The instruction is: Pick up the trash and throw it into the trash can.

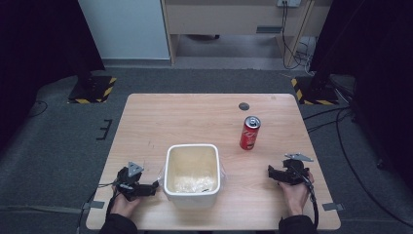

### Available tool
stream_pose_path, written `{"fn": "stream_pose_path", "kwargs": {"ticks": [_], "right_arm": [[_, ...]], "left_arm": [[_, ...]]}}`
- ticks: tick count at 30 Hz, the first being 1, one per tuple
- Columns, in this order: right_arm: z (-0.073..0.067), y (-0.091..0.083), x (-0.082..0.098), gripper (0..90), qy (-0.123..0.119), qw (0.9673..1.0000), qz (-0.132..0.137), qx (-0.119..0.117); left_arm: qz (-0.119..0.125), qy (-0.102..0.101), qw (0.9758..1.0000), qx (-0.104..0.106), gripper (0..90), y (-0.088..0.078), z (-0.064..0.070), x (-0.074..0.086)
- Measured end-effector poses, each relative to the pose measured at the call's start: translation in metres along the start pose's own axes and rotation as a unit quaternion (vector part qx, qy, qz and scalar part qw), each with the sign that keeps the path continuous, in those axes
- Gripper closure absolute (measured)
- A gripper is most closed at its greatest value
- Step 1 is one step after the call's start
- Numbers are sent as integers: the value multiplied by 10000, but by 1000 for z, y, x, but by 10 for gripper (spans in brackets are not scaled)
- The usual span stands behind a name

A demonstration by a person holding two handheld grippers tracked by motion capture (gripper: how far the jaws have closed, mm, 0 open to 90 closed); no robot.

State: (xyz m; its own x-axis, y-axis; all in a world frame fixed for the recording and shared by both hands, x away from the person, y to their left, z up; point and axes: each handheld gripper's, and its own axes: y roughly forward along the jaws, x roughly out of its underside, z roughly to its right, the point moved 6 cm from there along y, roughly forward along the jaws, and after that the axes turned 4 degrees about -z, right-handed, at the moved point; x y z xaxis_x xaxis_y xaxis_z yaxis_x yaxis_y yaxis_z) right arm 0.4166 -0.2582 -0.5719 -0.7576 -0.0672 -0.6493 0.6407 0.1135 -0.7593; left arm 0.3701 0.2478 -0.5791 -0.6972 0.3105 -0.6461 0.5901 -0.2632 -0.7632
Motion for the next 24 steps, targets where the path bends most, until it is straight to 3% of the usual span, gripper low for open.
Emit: {"fn": "stream_pose_path", "kwargs": {"ticks": [4, 6, 12, 14, 15, 24], "right_arm": [[-1, -12, -8, 68, 96, 9987, 419, -278], [-1, -14, -9, 68, 81, 9984, 472, -308], [-8, -36, -20, 68, -226, 9942, 950, -440], [-9, -39, -21, 68, -235, 9936, 1001, -467], [-9, -45, -22, 66, -215, 9918, 1131, -555], [-5, -62, -30, 64, -254, 9879, 1429, -553]], "left_arm": [[-1, 0, 10000, 1, 0, 0, 0, 0], [0, 0, 10000, 0, 0, 0, 0, 0], [-1, 0, 10000, 0, 0, 0, 0, 0], [1, -1, 10000, 0, 0, 0, 0, 0], [0, 0, 10000, 1, 0, 0, 0, 0], [0, 3, 10000, 5, 0, 0, 0, 0]]}}
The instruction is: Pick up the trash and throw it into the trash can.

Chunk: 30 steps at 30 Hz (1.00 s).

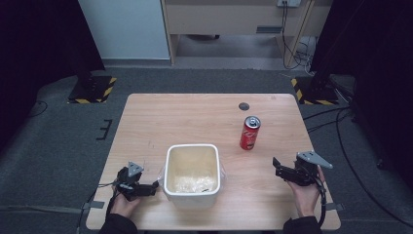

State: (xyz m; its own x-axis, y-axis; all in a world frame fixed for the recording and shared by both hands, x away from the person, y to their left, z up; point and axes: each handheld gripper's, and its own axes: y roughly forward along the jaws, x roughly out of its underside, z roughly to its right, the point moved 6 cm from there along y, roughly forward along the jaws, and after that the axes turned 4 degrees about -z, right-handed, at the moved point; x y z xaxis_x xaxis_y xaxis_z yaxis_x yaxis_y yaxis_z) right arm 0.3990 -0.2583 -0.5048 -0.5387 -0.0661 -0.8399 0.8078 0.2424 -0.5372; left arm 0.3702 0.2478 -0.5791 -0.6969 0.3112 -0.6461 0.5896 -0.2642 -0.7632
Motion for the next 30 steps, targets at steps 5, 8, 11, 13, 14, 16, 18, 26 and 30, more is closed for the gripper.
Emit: {"fn": "stream_pose_path", "kwargs": {"ticks": [5, 8, 11, 13, 14, 16, 18, 26, 30], "right_arm": [[-4, -9, -10, 65, -50, 9998, 200, -57], [-6, -15, -18, 66, -4, 9993, 360, -132], [-8, -21, -24, 66, -17, 9987, 483, -162], [-9, -26, -28, 66, -21, 9982, 573, -200], [-10, -28, -31, 64, -22, 9979, 609, -215], [-12, -34, -37, 61, -75, 9972, 710, -238], [-12, -35, -39, 61, -84, 9970, 733, -246], [-15, -45, -49, 52, -140, 9951, 926, -324], [-18, -47, -55, 48, -196, 9940, 1000, -389]], "left_arm": [[2, 8, 10000, 6, 0, 0, 0, 0], [2, 11, 10000, 12, 0, 0, 0, 0], [2, 12, 10000, 13, 0, 0, 0, 0], [3, 11, 10000, 11, 0, 0, 0, 0], [3, 12, 10000, 12, 0, 0, 0, 0], [2, 15, 10000, 15, 0, 0, 0, 0], [3, 17, 10000, 16, 0, 0, 0, 0], [3, 17, 10000, 17, 0, 0, 0, 0], [4, 18, 10000, 16, 0, 0, 0, 0]]}}
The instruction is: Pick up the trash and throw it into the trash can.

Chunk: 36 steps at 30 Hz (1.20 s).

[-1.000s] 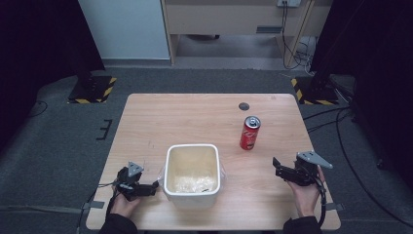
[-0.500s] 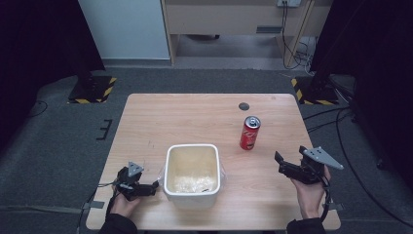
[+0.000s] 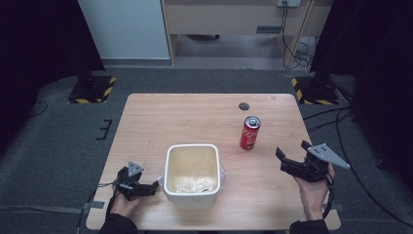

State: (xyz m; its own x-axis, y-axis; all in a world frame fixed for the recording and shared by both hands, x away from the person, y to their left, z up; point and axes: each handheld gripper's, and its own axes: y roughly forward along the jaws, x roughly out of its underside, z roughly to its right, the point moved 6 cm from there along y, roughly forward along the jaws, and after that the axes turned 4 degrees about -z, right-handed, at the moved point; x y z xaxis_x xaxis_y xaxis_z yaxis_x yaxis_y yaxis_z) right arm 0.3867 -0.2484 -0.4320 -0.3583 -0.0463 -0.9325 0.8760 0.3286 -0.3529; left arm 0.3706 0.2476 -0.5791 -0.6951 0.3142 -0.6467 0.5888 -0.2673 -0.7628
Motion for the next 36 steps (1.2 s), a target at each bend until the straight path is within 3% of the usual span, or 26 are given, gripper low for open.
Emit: {"fn": "stream_pose_path", "kwargs": {"ticks": [14, 25, 32, 36], "right_arm": [[-11, 9, -20, 47, -128, 9997, 147, -131], [-17, 18, -30, 45, -75, 9994, 223, -255], [-14, 32, -35, 44, 32, 9994, 262, -214], [-14, 43, -35, 44, 16, 9997, 149, -182]], "left_arm": [[0, -1, 10000, 0, 0, 0, 0, 0], [0, 0, 10000, 0, 0, 0, 0, 0], [0, 1, 10000, 0, 0, 0, 0, 0], [1, 0, 10000, 0, 0, 0, 0, 0]]}}
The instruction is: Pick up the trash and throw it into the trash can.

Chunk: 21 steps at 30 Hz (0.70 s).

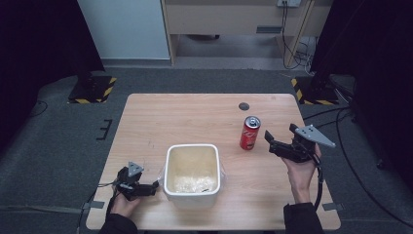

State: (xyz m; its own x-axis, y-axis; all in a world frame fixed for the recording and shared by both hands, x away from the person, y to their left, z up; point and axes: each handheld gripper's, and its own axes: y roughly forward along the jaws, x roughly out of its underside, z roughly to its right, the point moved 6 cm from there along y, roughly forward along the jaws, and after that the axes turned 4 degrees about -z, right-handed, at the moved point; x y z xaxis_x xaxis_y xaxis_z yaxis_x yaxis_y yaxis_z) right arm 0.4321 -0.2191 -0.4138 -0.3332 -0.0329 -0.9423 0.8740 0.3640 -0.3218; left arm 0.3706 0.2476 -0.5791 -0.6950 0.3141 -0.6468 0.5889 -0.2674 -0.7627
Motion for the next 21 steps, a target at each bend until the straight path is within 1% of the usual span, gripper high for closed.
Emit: {"fn": "stream_pose_path", "kwargs": {"ticks": [4, 8, 9, 11, 13, 16, 21], "right_arm": [[-2, 7, 0, 45, -61, 10000, -52, -2], [-5, 17, 0, 46, -105, 9999, -84, -20], [-7, 22, 2, 47, -83, 9999, -95, -51], [-7, 24, 3, 48, -69, 9999, -114, -69], [-10, 30, 4, 49, -13, 9998, -126, -138], [-13, 37, 8, 49, -94, 9997, -195, -108], [-15, 47, 11, 54, -62, 9997, -217, -94]], "left_arm": [[-2, 3, 10000, -2, 0, 0, 0, 0], [-2, 2, 10000, -2, 0, 0, 0, 0], [-2, 2, 10000, -2, 0, 0, 0, 0], [-2, 2, 10000, -2, 0, 0, 0, 0], [-1, 1, 10000, -2, 0, 0, 0, 0], [-2, 2, 10000, -2, 0, 0, 0, 0], [-2, 1, 10000, -2, 0, 0, 0, 0]]}}
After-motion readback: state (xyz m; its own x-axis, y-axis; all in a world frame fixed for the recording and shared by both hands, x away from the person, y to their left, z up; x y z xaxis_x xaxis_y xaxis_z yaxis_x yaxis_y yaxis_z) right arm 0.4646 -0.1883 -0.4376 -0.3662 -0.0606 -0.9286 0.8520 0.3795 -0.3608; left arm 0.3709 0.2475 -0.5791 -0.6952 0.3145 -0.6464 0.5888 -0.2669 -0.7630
